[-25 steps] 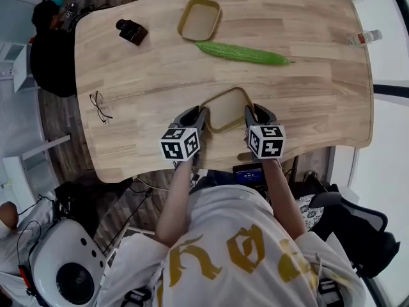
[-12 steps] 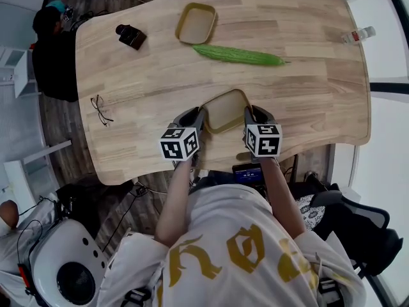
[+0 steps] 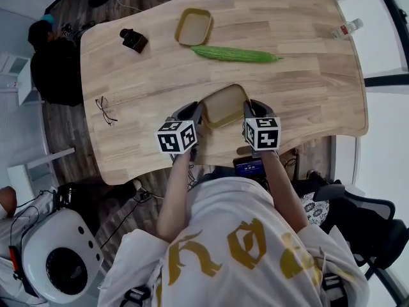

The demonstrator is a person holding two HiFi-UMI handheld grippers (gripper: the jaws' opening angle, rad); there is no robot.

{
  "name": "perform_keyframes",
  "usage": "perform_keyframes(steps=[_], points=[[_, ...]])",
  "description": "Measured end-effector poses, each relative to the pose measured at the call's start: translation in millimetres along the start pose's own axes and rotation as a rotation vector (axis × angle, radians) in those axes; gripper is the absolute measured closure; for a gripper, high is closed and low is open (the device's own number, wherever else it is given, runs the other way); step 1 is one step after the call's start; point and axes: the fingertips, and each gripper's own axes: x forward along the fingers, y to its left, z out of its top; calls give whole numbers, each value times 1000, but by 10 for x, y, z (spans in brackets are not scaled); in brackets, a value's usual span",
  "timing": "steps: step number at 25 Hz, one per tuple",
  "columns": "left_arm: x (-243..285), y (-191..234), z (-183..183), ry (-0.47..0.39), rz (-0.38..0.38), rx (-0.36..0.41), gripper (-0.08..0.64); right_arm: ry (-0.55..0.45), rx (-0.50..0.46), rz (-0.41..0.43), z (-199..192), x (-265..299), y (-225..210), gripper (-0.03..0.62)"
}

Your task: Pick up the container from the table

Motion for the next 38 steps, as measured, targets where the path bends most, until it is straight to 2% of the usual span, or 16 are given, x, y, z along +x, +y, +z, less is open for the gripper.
perform_keyframes(steps=[13, 18, 28, 38], points=[[-363, -310, 216, -67, -36, 73, 511, -95, 13, -22, 138, -475, 107, 557], [-502, -409, 289, -90, -40, 96, 511, -133, -14, -35, 198, -629, 161, 557], [-766, -657, 330, -136, -77, 150, 511, -206, 0, -70, 188, -1049, 238, 557], [-906, -935, 226, -142, -110, 206, 511, -252, 34, -108, 52, -1363, 180, 558]])
